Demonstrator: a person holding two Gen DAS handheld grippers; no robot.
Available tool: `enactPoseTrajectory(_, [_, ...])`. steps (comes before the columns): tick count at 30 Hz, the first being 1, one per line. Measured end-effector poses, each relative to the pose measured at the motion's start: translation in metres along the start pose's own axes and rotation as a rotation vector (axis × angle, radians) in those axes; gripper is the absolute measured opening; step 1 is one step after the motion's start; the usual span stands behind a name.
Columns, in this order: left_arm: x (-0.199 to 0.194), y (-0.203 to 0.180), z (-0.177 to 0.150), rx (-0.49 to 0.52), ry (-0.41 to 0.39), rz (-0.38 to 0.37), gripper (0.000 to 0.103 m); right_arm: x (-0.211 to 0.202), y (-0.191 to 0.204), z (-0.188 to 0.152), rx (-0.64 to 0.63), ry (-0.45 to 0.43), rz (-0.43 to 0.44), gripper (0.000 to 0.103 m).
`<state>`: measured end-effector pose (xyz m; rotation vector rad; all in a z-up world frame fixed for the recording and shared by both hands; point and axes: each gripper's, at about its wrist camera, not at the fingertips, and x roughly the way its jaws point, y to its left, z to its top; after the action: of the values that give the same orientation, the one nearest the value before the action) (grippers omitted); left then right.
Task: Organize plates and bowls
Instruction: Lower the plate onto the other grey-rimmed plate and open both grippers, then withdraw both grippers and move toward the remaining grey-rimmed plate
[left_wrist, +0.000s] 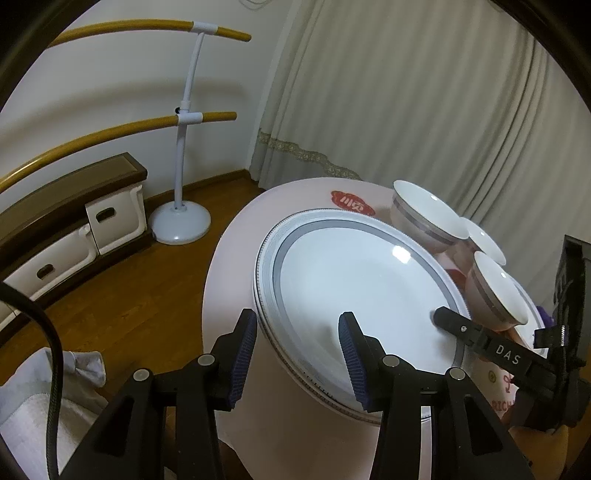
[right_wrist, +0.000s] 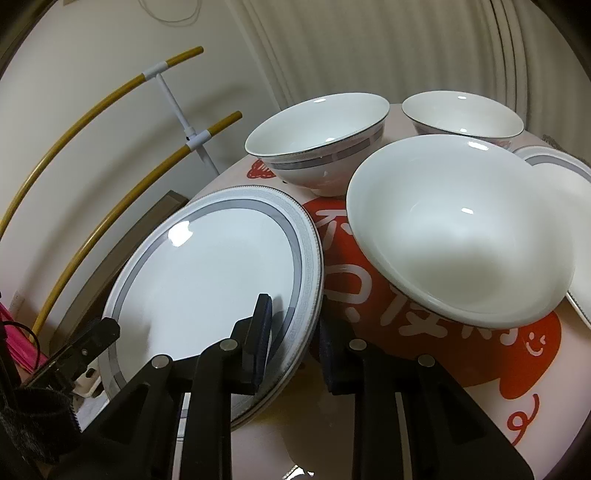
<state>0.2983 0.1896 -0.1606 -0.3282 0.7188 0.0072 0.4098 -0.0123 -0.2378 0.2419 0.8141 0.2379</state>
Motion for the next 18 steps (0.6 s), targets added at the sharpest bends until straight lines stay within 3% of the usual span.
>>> enactPoseTrajectory(6, [-0.002,0.002,0.001,-0.003,0.005,0.006,0.043,0.001,-0.001,0.0,0.001,0.0,0.0,0.023])
enactPoseTrajectory(18, [-0.024,-0.015,0.0,0.021,-0.042,0.058,0.06,-0.019,0.004,-0.005,-0.011,-0.018,-0.008,0.028])
